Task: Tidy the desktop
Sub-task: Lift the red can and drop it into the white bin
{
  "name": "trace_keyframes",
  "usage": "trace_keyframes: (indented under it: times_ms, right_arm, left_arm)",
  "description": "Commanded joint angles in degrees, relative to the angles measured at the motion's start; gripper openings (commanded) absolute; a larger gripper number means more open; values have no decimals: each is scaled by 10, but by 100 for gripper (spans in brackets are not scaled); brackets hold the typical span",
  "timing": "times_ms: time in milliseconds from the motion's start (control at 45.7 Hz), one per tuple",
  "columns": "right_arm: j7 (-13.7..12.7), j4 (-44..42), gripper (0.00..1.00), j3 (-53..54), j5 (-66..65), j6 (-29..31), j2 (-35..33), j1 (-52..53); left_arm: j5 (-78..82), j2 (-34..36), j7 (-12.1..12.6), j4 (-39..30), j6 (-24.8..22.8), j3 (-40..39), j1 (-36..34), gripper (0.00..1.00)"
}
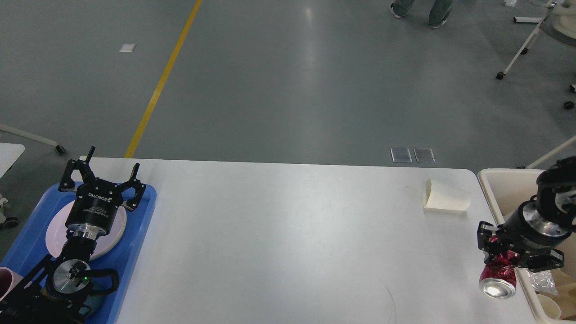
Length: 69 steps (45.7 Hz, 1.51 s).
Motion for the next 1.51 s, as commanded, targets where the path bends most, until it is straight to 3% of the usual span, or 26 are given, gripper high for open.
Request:
trace_keyframes:
  times_ms: [0,88,241,307,613,876,963,1051,1117,1248,1489]
  right_arm:
    - [10,104,0,-84,59,12,3,176]
    - [47,137,0,-132,108,17,36,245]
    - [173,155,0,-233,143,57,109,312]
    - [205,155,0,-267,145,59,127,319]
    - [186,123,0,-315,134,19,78,295]
    - [165,-65,0,-292,139,-71,-28,80]
    - [143,-136,0,-236,140,-104,-68,-10]
    - [100,-213,0,-155,139,-136,-96,-122]
    - [79,-284,0,-91,139,-164,-96,-221]
    - [69,-420,0,28,140,-176,-78,-391]
    - [59,-682,0,156,140,-179,37,-604]
  left_arm:
    - [0,0,0,0,0,0,0,96]
    - [0,0,0,0,0,0,0,96]
    - [0,0,0,0,0,0,0,96]
    - [0,0,0,0,0,0,0,96]
    - [0,0,0,0,0,0,0,96]
    - [0,0,0,0,-1,0,0,96]
    - [0,0,0,0,0,0,0,96]
    - [0,0,0,0,0,0,0,96]
    - [0,0,0,0,0,0,0,96]
    - [0,0,0,0,0,0,0,96]
    - [0,0,0,0,0,0,0,96]
